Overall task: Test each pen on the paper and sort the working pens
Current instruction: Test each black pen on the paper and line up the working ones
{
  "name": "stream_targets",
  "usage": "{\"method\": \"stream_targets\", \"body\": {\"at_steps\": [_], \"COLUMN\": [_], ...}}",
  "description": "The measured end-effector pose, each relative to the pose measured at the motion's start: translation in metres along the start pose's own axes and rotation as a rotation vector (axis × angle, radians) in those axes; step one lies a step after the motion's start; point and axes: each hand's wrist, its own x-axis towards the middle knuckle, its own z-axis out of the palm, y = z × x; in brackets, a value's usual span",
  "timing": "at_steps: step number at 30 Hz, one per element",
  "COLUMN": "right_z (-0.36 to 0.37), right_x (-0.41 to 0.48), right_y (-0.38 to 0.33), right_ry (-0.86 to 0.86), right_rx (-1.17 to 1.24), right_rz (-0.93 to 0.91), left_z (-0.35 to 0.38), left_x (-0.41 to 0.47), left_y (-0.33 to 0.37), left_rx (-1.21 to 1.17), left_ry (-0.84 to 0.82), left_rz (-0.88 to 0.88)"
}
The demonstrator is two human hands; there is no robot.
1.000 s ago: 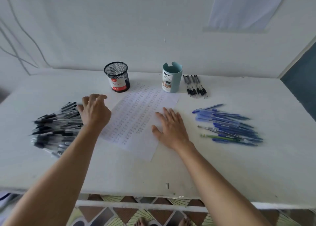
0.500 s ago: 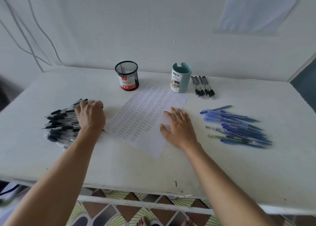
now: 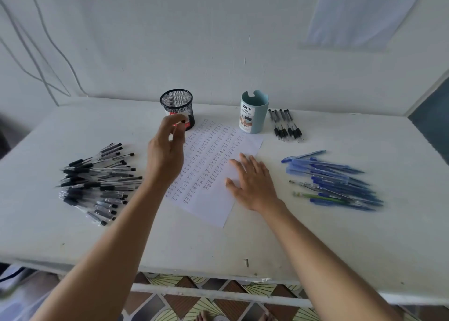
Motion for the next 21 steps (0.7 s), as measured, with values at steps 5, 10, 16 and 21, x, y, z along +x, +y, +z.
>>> {"method": "stream_targets", "body": {"at_steps": [5, 10, 16, 21], "right_z": [-0.005, -0.002, 0.001, 0.001], "right_x": [-0.002, -0.004, -0.003, -0.004], "right_y": [0.006, 0.006, 0.007, 0.007], "right_ry": [-0.077, -0.036, -0.005, -0.014], "right_rx": [-0.057, -0.073, -0.051, -0.069], "right_rz": [-0.024, -0.036, -0.048, -0.042], "left_z": [0.008, 0.012, 0.024, 0.029], "left_x": [-0.002, -0.004, -0.011, -0.021], "left_y": [0.019, 0.024, 0.006, -0.015], "left_rx": [-0.516, -0.8, -0.825, -0.976], "left_ry": [-0.125, -0.079, -0.025, -0.068], "left_rz": [-0.308, -0.571, -0.599, -0.654]}}
